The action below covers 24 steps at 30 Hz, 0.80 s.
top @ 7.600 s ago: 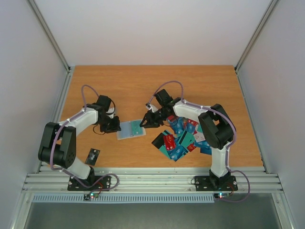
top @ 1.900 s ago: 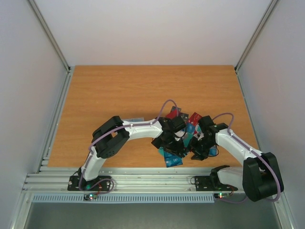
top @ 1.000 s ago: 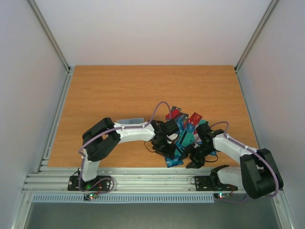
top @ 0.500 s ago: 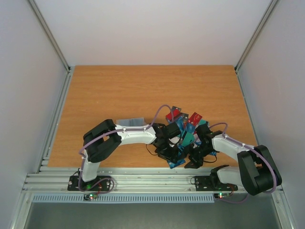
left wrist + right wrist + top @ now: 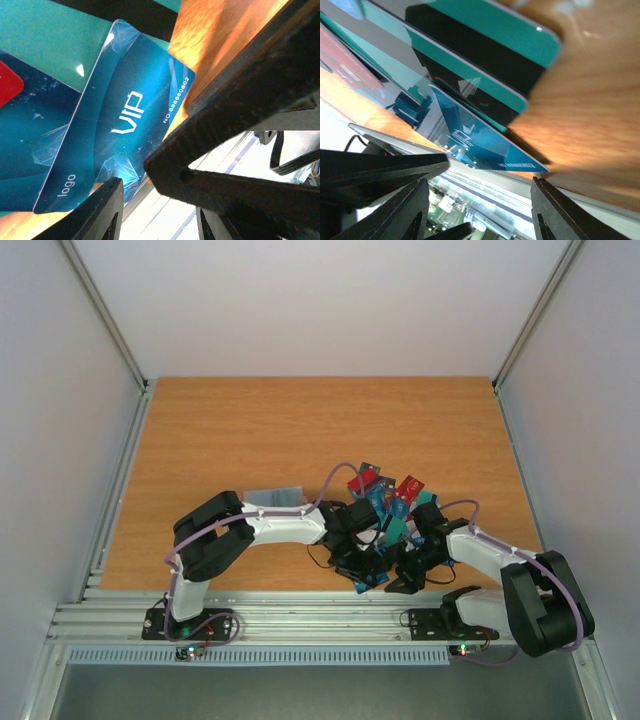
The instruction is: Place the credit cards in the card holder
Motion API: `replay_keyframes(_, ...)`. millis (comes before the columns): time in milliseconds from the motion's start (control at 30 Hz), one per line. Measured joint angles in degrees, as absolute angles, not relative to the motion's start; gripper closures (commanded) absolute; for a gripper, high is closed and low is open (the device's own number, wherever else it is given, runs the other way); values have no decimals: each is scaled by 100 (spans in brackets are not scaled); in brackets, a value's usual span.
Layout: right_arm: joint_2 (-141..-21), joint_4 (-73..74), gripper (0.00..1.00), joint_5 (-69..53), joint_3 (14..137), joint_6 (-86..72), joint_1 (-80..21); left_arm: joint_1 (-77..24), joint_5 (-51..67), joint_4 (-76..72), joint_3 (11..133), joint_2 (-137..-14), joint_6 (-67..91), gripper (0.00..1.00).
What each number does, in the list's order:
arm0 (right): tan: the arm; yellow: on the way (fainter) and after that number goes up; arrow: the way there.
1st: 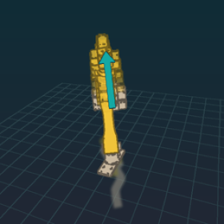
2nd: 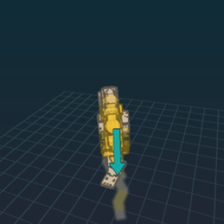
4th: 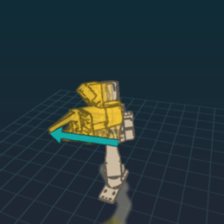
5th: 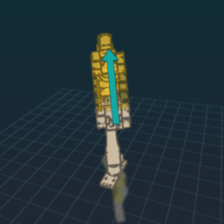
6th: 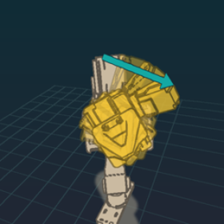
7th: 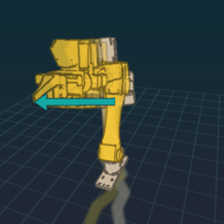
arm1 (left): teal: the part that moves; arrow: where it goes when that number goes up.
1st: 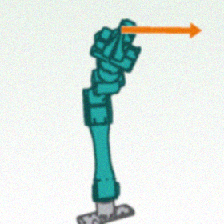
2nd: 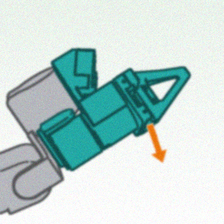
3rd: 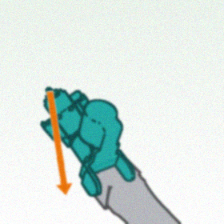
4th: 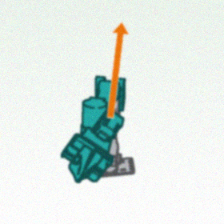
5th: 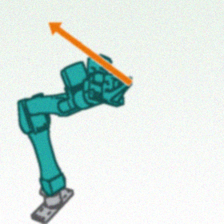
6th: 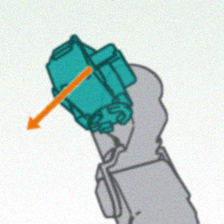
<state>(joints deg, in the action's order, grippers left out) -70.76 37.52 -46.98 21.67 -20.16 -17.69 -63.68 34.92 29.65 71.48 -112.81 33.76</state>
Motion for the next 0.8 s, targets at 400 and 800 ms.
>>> replay_keyframes(400, -6598, 4536, 42, -4386, 2226, -2062, -1769, -6366, 2314, 3511, 7367, -10884, 3000, 54)
replay_keyframes(800, -6578, 4657, 42, -4351, 2226, -2067, -1769, -6455, 2335, 3489, 7303, -11093, 2956, 54)
